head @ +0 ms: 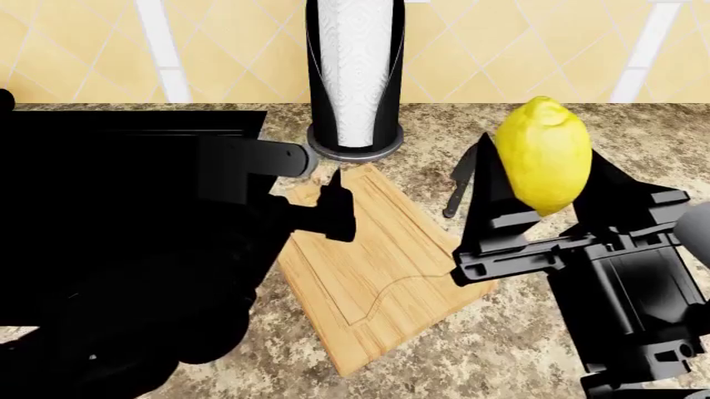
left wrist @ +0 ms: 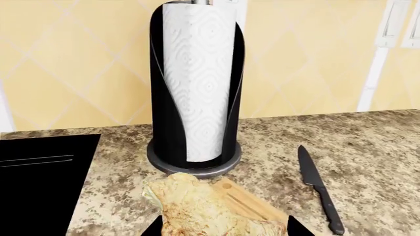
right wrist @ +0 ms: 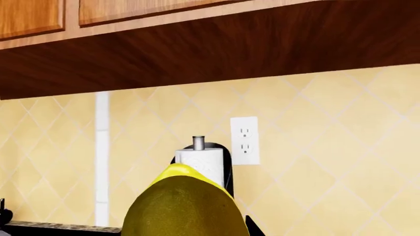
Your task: Pick the vegetables from the sink and place them on the cutting board.
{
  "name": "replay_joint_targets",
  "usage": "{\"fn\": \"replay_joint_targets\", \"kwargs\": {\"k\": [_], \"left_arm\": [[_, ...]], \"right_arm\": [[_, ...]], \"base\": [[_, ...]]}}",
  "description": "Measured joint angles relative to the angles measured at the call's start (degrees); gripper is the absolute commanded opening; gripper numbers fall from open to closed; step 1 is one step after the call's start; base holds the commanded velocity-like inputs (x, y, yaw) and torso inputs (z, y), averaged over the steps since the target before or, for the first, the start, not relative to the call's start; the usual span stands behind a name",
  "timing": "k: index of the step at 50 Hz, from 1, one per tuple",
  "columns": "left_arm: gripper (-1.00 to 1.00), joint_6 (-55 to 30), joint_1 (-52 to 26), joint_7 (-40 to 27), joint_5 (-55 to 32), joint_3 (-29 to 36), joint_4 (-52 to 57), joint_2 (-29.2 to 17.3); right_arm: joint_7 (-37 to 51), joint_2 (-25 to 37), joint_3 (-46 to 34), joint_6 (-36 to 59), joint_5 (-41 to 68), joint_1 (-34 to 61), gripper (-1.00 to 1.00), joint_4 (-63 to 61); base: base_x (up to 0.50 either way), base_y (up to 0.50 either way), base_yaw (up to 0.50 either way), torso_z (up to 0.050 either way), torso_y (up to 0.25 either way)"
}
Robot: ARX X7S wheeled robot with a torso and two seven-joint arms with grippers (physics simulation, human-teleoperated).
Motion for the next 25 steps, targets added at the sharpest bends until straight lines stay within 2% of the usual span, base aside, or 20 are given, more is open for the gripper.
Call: {"fn": "replay_joint_targets", "kwargs": {"k": [25], "left_arm": [[-1.00, -2.10, 1.09, 0.89, 0.43, 2.20, -2.27, 0.92]], "right_arm": [[0.00, 0.14, -0.03, -0.80, 0.14, -0.35, -1.00, 0.41]], "base": [[0.00, 0.00, 0.00, 0.000, 0.000]]}}
